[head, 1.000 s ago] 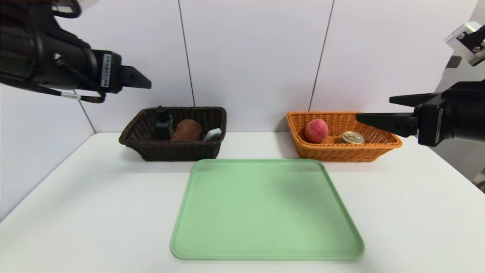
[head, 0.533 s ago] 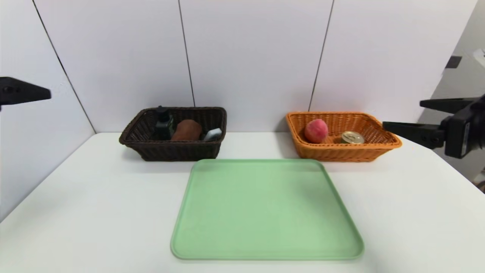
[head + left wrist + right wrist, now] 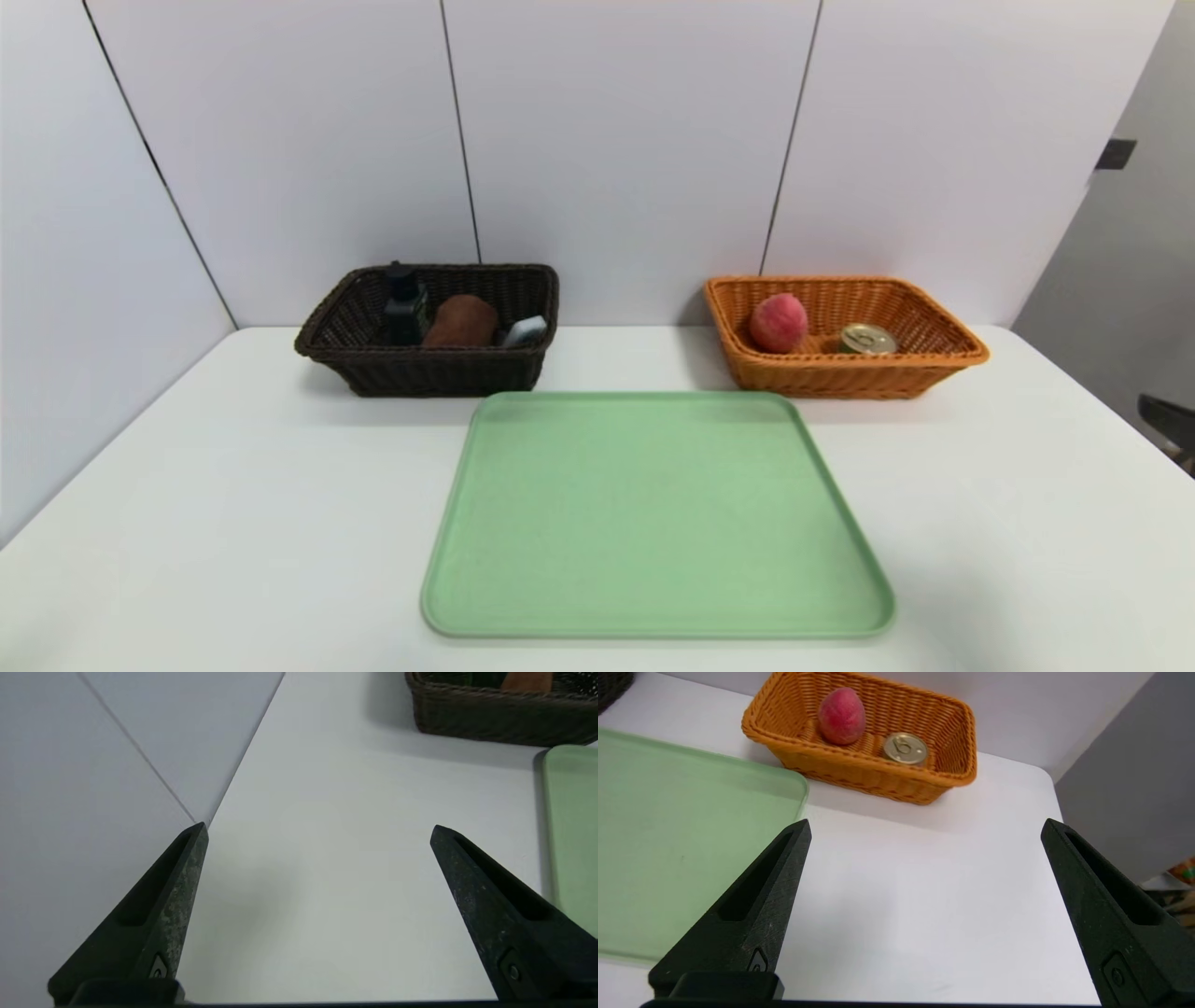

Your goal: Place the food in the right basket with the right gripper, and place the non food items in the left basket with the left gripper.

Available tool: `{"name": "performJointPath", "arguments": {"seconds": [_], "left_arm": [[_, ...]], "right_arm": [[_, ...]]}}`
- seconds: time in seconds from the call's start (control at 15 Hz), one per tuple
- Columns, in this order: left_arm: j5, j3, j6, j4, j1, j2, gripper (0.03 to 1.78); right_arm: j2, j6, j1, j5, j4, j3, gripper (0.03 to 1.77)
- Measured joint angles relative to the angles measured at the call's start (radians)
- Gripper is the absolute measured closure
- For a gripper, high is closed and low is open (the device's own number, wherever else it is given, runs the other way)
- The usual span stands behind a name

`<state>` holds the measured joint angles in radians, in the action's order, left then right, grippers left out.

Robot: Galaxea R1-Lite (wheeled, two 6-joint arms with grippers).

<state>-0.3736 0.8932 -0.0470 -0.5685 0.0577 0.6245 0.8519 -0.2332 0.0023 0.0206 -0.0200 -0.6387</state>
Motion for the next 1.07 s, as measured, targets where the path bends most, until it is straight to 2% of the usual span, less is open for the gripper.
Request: {"name": "performJointPath", "arguments": {"seconds": [0.47,0.73,0.93,1.07], "left_arm": [[0.023,-0.330,0.071,0.002,-0.039,-0.360,0.12],[0.043,-0.432,0.124,0.005,-0.053,-0.497,0.12],[0.055,-0.489,0.156,0.013,-0.056,-0.587,0.12],[0.077,-0.510,0.150,0.016,-0.057,-0.611,0.12]], "right_arm": [[-0.411,-0.004,-0.012,-0.080,0.017,0.316,0.10],[-0.613,-0.008,-0.011,-0.159,0.068,0.403,0.10],[-0.760,-0.008,-0.005,-0.129,0.120,0.444,0.10],[-0.813,-0.012,-0.002,-0.071,0.121,0.462,0.10]]}}
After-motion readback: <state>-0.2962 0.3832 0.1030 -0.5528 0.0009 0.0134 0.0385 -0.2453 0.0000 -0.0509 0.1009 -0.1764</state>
